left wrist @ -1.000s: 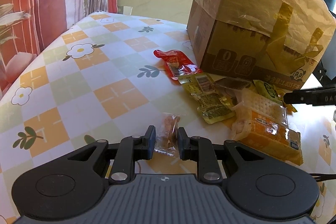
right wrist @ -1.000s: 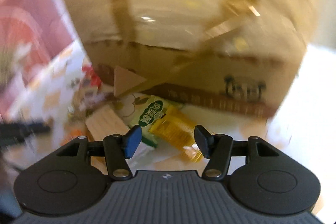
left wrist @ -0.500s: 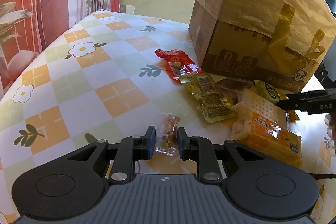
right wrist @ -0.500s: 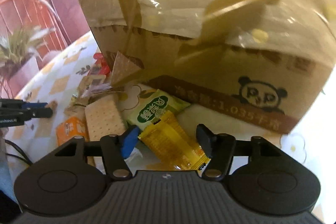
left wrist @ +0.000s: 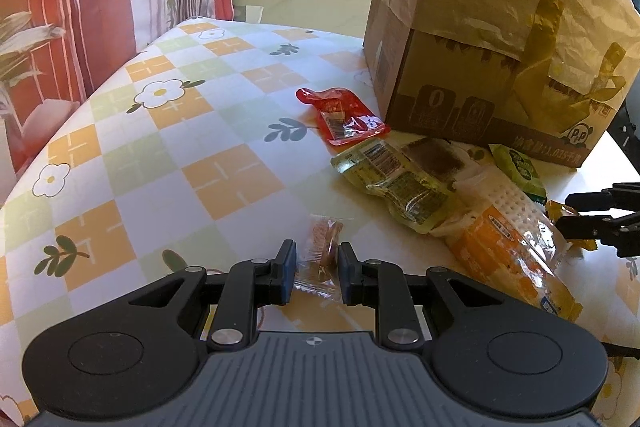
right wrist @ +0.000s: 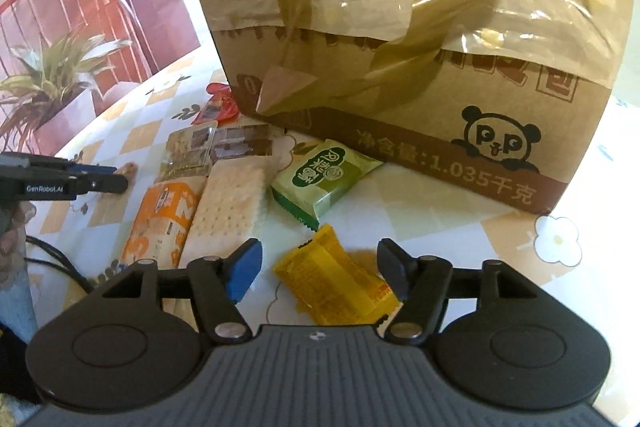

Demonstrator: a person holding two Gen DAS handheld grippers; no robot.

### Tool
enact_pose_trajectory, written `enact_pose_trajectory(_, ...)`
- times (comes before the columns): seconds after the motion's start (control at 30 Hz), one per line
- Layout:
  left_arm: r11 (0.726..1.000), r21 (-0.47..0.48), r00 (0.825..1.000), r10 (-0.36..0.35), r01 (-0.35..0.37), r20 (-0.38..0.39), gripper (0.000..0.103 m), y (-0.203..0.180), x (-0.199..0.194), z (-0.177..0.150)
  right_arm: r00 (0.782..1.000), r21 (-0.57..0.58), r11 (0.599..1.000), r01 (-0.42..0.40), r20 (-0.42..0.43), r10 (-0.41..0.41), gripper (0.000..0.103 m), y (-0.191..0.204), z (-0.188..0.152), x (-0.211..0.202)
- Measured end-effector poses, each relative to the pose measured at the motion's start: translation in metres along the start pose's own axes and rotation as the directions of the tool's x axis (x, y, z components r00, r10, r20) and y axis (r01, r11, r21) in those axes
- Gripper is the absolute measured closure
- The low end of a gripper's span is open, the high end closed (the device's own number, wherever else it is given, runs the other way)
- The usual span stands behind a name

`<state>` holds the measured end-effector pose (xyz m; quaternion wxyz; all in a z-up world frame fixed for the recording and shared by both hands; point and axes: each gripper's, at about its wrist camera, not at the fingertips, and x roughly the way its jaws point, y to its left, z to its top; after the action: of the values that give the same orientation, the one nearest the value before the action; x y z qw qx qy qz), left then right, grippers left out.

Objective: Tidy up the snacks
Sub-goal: 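Grasp the yellow packet with the right tool while the left tool holds the brown candy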

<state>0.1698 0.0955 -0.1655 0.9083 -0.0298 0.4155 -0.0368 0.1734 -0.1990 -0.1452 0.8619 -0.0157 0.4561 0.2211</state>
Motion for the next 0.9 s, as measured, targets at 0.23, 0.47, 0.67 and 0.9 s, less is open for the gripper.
enact_pose_trajectory(0.23, 1.000, 0.014, 1.000, 0.018, -0.018, -0.004, 0.080, -0.007, -0.001, -0.001, 0.999, -0.179, 0.983, 0.047, -0.016, -0.051, 0.036, 0.010, -0.006, -0.007)
enact_pose_trajectory(0.47, 1.000, 0.019, 1.000, 0.020, -0.020, -0.006, 0.080, -0.007, -0.001, -0.002, 0.998, -0.181, 0.982, 0.060, 0.017, -0.058, 0.048, 0.008, -0.009, -0.002)
enact_pose_trajectory(0.67, 1.000, 0.006, 1.000, -0.005, 0.005, -0.011, 0.080, -0.007, -0.003, -0.003, 0.997, -0.149, 0.986, 0.071, 0.035, -0.066, 0.068, 0.011, -0.009, -0.005)
enact_pose_trajectory(0.9, 0.999, 0.008, 0.999, -0.036, 0.036, 0.020, 0.080, -0.014, -0.012, 0.004, 0.982, -0.003, 0.996, 0.088, 0.170, -0.086, 0.068, 0.007, -0.008, -0.036)
